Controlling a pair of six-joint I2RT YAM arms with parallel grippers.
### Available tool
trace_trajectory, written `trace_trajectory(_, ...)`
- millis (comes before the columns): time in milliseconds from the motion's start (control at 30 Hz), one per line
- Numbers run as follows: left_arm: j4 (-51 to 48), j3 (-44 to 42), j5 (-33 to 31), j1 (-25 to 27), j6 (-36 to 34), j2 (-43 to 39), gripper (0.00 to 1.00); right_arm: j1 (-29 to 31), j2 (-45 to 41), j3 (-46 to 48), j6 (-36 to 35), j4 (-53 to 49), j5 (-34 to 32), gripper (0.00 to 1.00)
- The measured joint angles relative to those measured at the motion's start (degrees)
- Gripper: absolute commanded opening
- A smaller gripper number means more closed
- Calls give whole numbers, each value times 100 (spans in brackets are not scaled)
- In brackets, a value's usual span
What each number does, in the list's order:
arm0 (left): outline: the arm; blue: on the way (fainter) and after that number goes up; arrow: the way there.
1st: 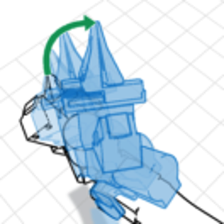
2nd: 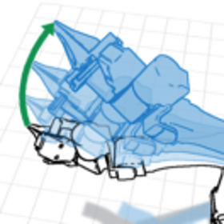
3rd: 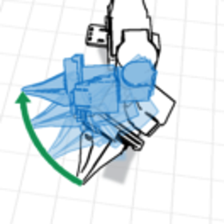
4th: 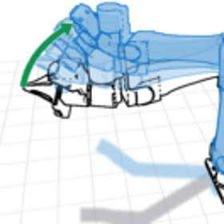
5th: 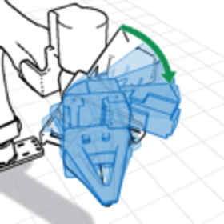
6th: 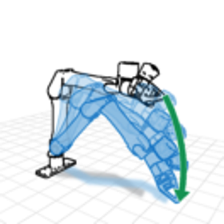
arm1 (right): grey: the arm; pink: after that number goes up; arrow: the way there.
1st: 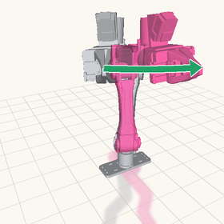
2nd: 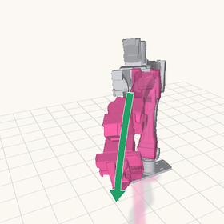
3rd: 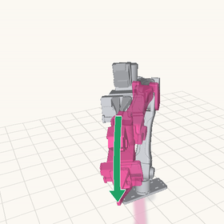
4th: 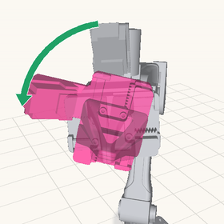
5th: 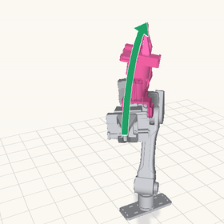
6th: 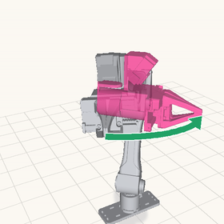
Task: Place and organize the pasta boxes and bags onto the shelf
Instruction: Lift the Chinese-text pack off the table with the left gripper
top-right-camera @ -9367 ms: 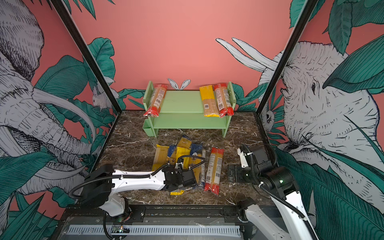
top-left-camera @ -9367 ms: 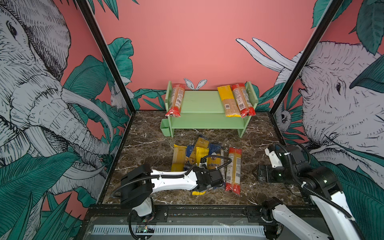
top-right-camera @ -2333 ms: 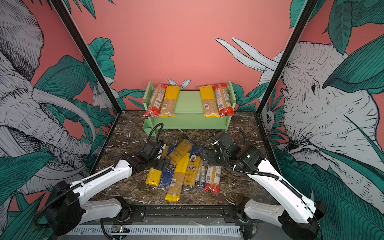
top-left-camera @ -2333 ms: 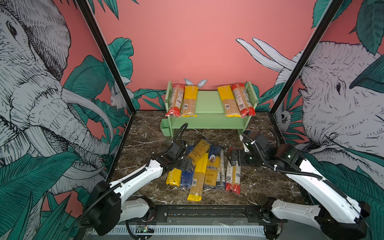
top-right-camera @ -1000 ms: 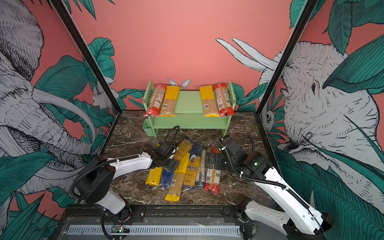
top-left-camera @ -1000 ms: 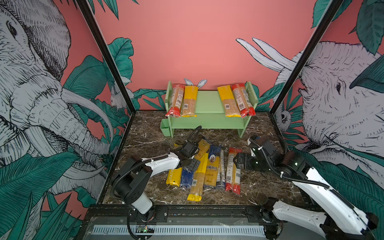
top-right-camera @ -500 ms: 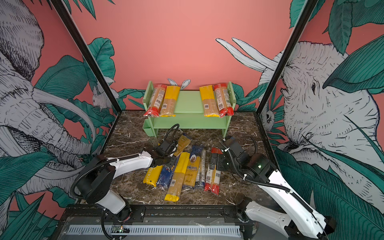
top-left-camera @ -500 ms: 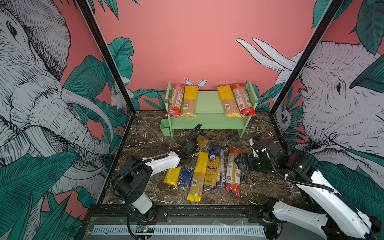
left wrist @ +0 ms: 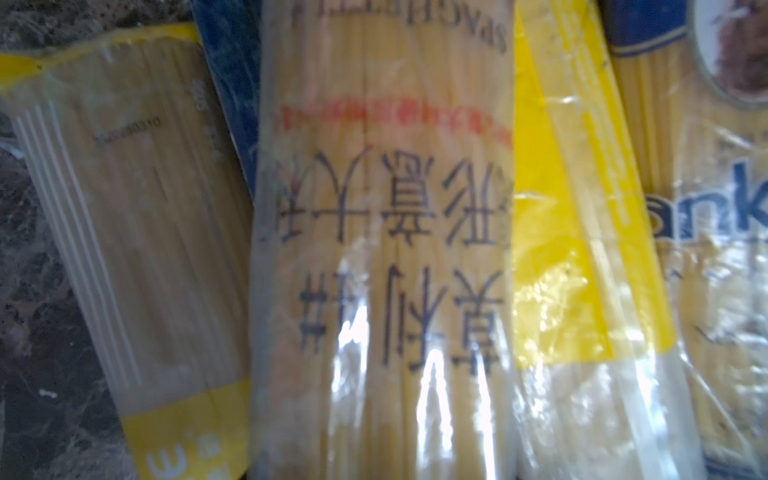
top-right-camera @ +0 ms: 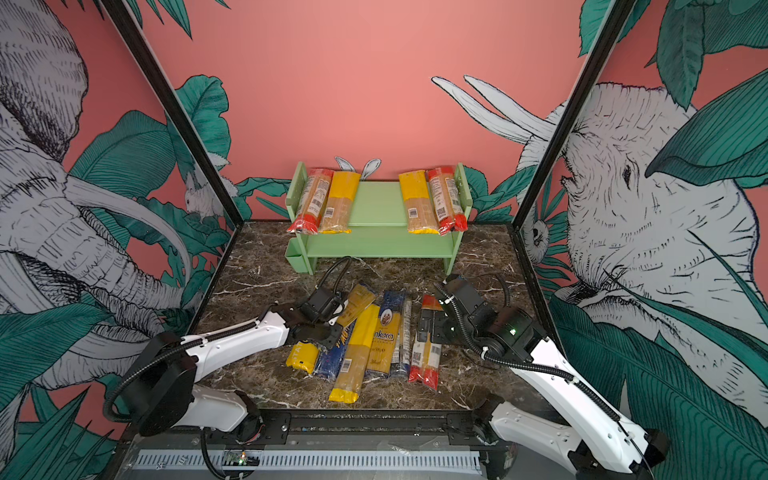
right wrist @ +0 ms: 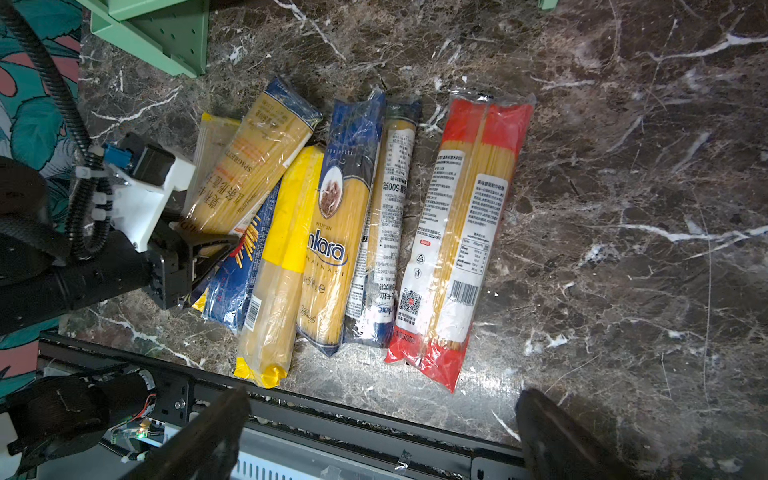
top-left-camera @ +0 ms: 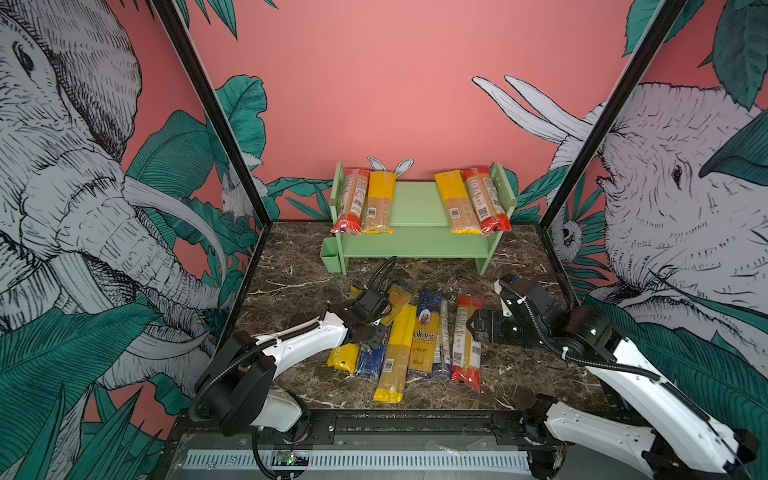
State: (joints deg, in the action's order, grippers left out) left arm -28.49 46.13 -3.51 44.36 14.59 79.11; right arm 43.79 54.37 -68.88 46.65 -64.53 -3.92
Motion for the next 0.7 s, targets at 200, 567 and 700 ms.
trace_trajectory(200, -435, -7, 256, 42, 149, -695, 0, 0, -9, 9, -17, 96, 52, 99)
trace_trajectory(567, -1401, 273, 601, 63, 210, -2166, 0, 0, -236, 79, -13, 63, 101, 99)
trace_trajectory(700, -1829, 1005, 702, 70, 201, -2221, 0, 0, -280, 24, -13, -55, 98, 99)
